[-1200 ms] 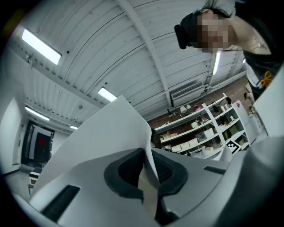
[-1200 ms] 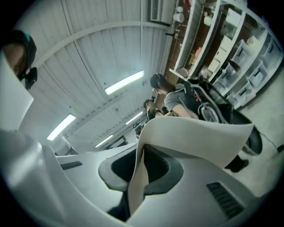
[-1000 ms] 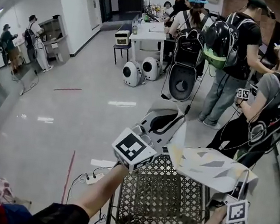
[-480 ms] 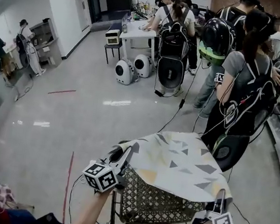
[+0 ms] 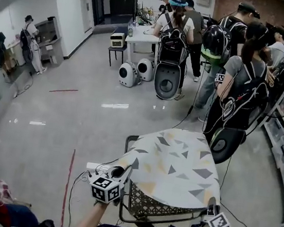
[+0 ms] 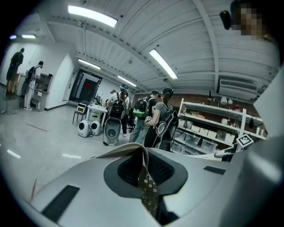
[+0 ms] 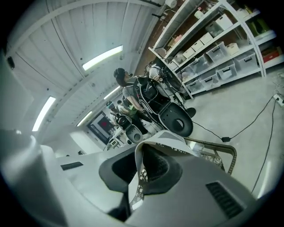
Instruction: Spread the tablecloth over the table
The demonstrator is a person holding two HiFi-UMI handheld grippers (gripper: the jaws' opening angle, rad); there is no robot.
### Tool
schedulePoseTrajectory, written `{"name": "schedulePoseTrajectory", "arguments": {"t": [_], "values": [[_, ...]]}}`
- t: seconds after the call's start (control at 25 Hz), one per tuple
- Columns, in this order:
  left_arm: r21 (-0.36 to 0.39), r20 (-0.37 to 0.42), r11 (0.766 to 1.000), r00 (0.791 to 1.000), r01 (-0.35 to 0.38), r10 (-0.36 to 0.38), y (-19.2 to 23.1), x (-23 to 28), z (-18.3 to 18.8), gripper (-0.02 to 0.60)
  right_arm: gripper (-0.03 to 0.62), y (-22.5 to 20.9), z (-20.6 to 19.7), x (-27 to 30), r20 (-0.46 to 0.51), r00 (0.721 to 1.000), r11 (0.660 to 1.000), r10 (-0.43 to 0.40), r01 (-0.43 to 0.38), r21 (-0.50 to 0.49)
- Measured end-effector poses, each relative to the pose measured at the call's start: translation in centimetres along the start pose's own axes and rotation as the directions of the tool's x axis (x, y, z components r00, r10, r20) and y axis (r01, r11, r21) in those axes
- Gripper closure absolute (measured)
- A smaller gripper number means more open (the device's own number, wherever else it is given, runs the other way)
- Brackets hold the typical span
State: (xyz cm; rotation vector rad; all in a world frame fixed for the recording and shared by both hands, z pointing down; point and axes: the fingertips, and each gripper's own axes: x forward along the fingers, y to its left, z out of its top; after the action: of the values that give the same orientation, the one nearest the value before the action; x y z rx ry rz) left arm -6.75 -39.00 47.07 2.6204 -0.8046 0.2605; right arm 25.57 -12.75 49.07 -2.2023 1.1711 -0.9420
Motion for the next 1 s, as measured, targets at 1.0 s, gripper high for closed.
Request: {"name": "schedulePoseTrajectory", "arguments": {"t": [1.0], "values": [[-0.074, -0.244, 0.994, 0.968, -0.078, 0.058, -6.7, -9.3, -21.4, 0.555, 0.577, -8.4, -5.7, -4.2, -0.303, 0.953, 0.989, -0.017, -0.029, -0.145]]}}
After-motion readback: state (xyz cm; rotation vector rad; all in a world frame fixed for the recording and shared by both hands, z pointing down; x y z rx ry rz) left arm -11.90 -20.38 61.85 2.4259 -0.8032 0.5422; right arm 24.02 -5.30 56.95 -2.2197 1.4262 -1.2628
